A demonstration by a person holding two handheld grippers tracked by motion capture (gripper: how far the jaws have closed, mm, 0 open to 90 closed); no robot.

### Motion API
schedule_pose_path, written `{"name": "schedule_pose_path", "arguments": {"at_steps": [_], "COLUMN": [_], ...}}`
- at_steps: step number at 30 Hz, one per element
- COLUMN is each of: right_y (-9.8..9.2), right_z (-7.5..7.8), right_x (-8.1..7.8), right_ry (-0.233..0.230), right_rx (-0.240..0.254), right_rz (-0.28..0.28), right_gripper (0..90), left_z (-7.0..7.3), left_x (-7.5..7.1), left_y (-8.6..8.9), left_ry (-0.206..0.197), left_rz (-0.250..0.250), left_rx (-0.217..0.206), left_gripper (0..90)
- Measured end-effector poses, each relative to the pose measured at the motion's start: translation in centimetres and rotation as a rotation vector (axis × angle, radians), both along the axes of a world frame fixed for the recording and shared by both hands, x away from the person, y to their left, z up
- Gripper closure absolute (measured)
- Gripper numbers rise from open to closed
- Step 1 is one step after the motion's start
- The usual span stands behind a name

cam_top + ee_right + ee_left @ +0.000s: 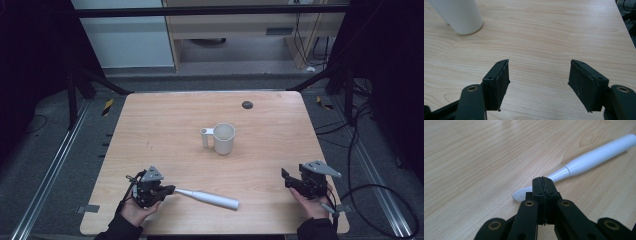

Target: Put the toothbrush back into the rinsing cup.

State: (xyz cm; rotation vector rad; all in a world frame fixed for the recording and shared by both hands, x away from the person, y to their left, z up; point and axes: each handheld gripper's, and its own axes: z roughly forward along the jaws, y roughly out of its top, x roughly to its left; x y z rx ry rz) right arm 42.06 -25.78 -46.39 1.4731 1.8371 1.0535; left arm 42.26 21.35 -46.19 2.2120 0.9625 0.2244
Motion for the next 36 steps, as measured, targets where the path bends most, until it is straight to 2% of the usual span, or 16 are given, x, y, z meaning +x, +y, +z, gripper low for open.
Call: {"name": "schedule_pose_path", "arguments": {"at_steps": [3,14,17,36], "right_y": [0.2,0.3,0.3,0.4], "right_z": [0.0,0.0,-0.1,-0.1], "right_x": [0.0,0.0,0.1,0.1], "right_ry": [0.001,0.011,0.009,0.011], "right_rx": [-0.001,0.003,-0.011,-0.019], "right_rz": [0.006,0.012,0.015,0.021], "right_gripper": [33.2,33.5,33.5,33.4], "left_z": [-0.4,-1.0,-1.1,-1.6], "left_x": [0.1,0.5,0.6,1.4], "left_y": [-0.8,-1.6,-1.7,-2.2], "left_ry": [0.014,0.029,0.032,0.029], "left_rz": [-0.020,-0.036,-0.040,-0.024], "left_rx": [0.023,0.050,0.057,0.066], "left_gripper": [89.5,89.5,89.6,89.6]}}
